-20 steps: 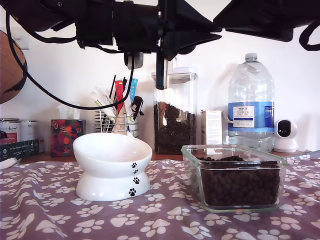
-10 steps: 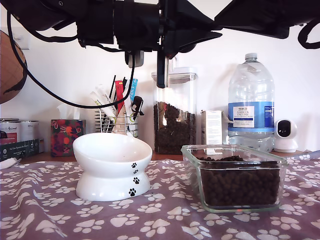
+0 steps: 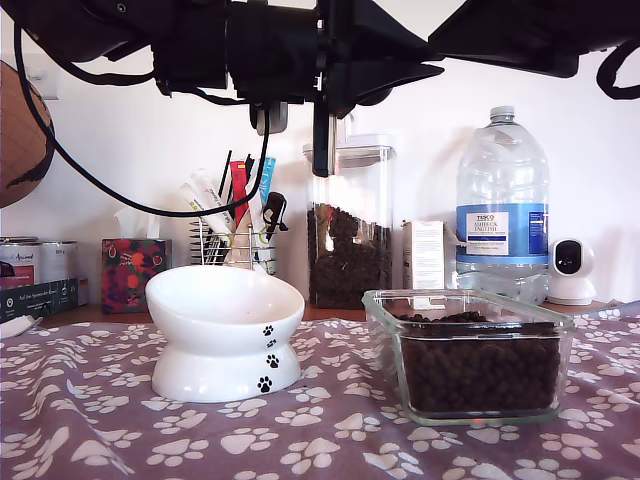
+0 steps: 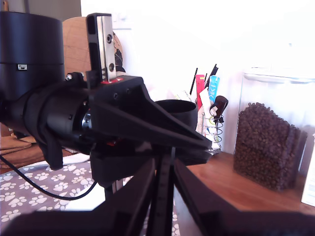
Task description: Measure one spoon of cat food and pour it into the food bowl
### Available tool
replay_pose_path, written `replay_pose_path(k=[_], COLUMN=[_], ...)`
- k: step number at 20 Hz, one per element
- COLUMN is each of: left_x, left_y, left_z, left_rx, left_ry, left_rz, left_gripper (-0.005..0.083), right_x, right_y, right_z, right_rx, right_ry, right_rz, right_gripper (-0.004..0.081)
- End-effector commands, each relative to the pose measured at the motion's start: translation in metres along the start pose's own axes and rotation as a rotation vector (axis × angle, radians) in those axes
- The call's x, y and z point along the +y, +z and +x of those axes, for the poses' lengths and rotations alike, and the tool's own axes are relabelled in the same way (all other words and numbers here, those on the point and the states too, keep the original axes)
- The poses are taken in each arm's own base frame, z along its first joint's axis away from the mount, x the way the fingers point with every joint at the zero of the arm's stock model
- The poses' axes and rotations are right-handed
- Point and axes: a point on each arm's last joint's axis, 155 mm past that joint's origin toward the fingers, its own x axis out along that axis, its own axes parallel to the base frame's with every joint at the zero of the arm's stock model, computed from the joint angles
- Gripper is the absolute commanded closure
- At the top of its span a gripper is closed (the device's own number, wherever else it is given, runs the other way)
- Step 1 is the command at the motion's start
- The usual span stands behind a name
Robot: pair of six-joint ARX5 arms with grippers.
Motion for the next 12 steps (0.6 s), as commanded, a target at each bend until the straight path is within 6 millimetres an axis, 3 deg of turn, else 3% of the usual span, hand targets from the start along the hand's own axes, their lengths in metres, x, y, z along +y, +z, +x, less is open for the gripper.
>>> replay_pose_path(k=[1, 9, 12], left_x=[-0.001, -0.016, -0.021], left_y=[-0.013, -0.025, -0.03], left_z=[0.005, 0.002, -0.002], left_rx=[0.061, 0.128, 0.167], left_ry=[-0.012, -0.073, -0.097], left_rz=[0.023, 0.117, 0.174], left_gripper=[0.0655, 0.0483, 0.0466], right_x=[-0.007, -0.017, -0.018], right_y=[-0.006, -0.012, -0.02], right_z=[0.001, 0.0, 0.0], right_rx=[0.026, 0.053, 0.086], right_ry=[-0.036, -0.086, -0.091], right_rz=[-0.009, -0.034, -0.067], right_gripper=[0.0783, 0.0783, 0.0783])
